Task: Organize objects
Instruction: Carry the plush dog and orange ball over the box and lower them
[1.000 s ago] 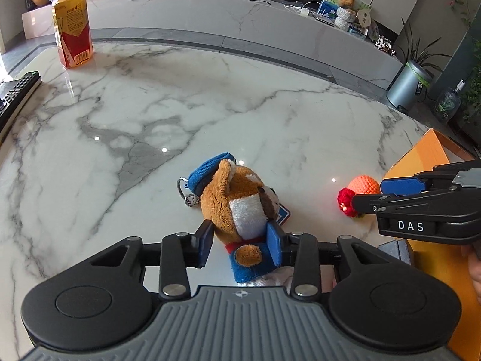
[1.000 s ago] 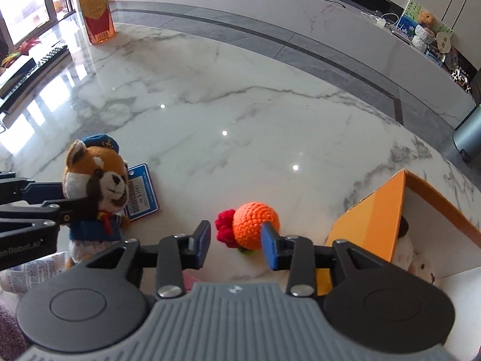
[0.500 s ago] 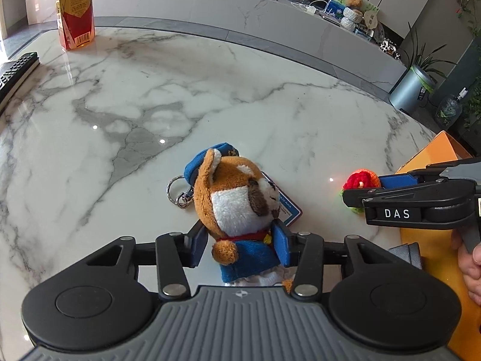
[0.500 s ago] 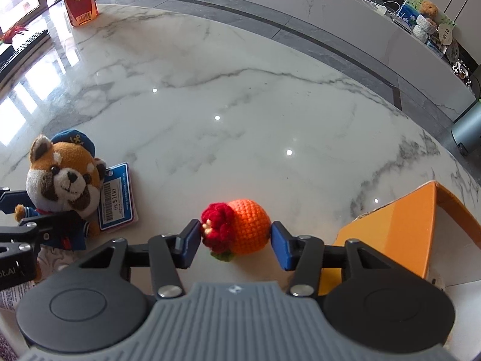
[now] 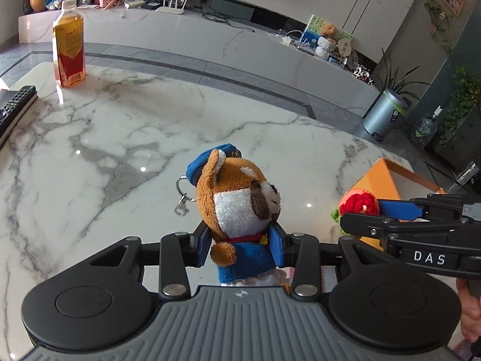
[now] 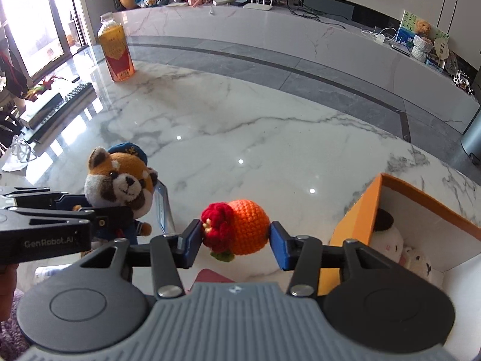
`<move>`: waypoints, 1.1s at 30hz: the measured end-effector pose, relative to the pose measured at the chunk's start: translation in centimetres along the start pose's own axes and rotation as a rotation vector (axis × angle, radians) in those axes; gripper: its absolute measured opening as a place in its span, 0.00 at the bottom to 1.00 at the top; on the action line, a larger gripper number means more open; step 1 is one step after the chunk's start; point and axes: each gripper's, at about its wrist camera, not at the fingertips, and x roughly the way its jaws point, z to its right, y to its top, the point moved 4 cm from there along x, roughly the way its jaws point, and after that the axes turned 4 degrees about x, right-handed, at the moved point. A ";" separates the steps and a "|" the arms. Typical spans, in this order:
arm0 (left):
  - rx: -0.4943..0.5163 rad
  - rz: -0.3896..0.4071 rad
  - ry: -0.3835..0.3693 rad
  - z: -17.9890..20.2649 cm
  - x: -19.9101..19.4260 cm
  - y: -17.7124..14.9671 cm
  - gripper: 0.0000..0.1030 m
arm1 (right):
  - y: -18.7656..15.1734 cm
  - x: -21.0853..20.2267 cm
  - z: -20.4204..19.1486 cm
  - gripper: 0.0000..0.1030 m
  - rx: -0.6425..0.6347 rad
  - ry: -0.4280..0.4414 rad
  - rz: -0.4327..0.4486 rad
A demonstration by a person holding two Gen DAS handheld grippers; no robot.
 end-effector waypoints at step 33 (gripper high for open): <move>0.385 -0.104 -0.295 29.8 4.3 1.2 0.44 | -11.1 -14.2 22.1 0.49 0.363 -0.138 0.177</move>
